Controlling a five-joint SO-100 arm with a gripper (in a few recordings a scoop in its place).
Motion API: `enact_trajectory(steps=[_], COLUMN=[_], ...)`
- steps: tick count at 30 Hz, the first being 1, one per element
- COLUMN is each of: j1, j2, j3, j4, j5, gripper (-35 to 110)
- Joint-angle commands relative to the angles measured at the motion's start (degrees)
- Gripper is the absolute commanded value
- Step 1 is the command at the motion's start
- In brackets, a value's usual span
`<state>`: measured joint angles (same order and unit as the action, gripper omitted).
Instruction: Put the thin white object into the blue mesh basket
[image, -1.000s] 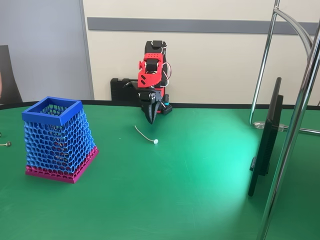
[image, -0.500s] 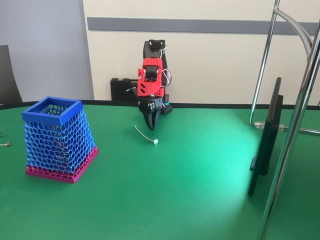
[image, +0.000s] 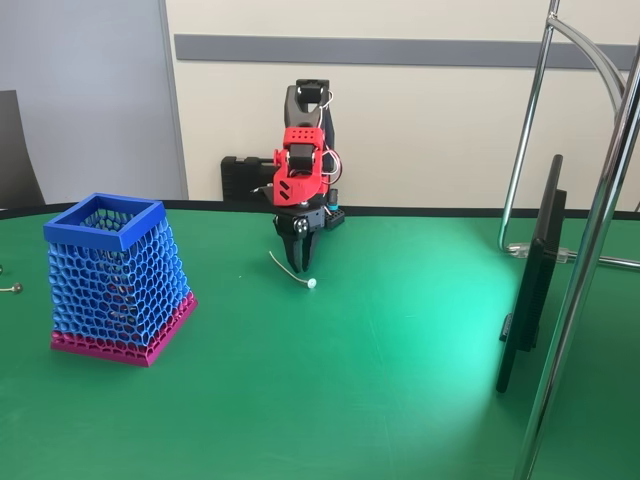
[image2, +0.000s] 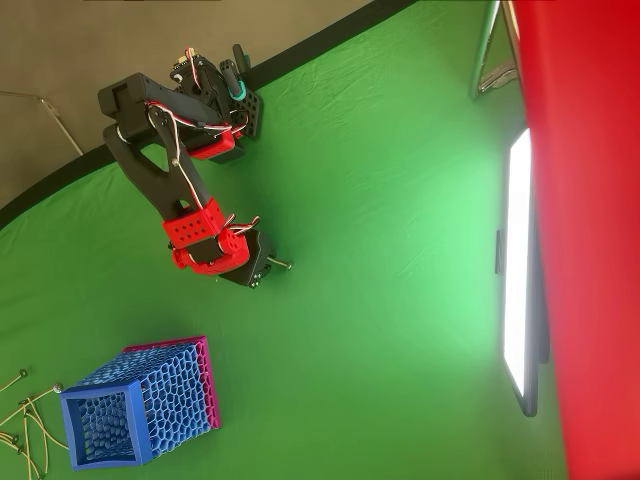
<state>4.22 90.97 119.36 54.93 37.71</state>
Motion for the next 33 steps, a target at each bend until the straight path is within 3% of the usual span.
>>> enact_trajectory(steps=[1,33], j1=[-0.53,-2.90], j2=[-0.35,-5.01], j3=[-2.46,-6.15], j4=[-1.05,-1.49], j5=[0.70,3.96], gripper=[13,12])
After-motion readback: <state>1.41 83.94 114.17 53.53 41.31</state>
